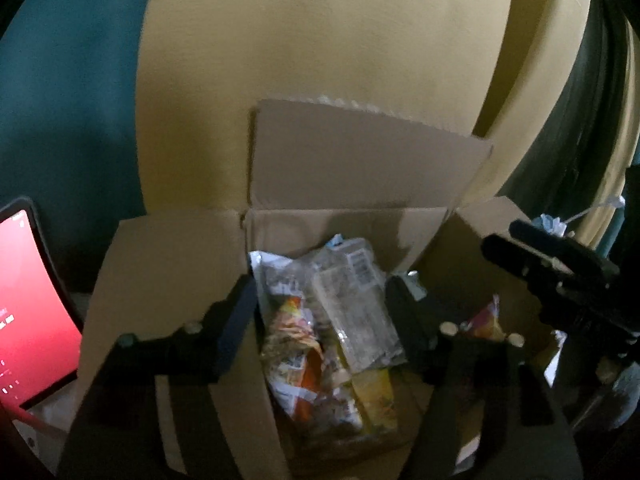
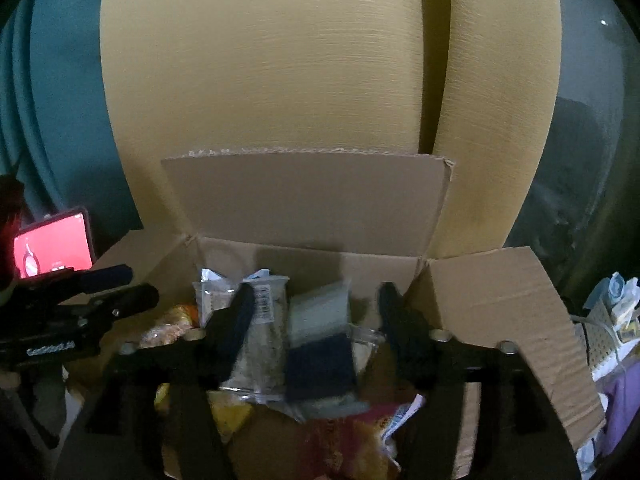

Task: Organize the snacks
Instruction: 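Open both tools to drop the items into the box, then move both tools back from the box to the remaining snacks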

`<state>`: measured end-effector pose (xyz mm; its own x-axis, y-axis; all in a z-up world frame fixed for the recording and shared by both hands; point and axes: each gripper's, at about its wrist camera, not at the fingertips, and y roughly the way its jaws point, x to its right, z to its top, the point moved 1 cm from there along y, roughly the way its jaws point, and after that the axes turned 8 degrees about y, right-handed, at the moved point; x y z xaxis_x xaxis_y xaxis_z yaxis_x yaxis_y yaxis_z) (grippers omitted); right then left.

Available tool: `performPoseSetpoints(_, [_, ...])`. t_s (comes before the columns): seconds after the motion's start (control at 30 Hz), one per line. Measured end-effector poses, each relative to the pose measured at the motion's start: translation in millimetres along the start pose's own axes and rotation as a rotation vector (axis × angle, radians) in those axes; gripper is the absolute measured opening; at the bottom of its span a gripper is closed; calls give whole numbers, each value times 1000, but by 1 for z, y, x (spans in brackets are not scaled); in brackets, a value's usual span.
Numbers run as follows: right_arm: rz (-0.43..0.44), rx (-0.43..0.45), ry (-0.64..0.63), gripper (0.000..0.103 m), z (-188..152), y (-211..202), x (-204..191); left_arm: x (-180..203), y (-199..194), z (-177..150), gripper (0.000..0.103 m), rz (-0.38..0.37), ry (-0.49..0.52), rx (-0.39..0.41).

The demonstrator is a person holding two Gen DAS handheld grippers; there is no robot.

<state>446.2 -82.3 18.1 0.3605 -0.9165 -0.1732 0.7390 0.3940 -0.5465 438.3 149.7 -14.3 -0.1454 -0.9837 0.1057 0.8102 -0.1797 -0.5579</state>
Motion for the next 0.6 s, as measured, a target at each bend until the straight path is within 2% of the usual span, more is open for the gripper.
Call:
performPoseSetpoints(0.23, [9, 10, 8, 70, -4, -12, -1, 7, -22, 4, 70, -2, 11, 37])
performPoseSetpoints(0.6, [13, 35, 8, 70, -10, -54, -6, 30, -70, -3, 70, -22, 44, 83])
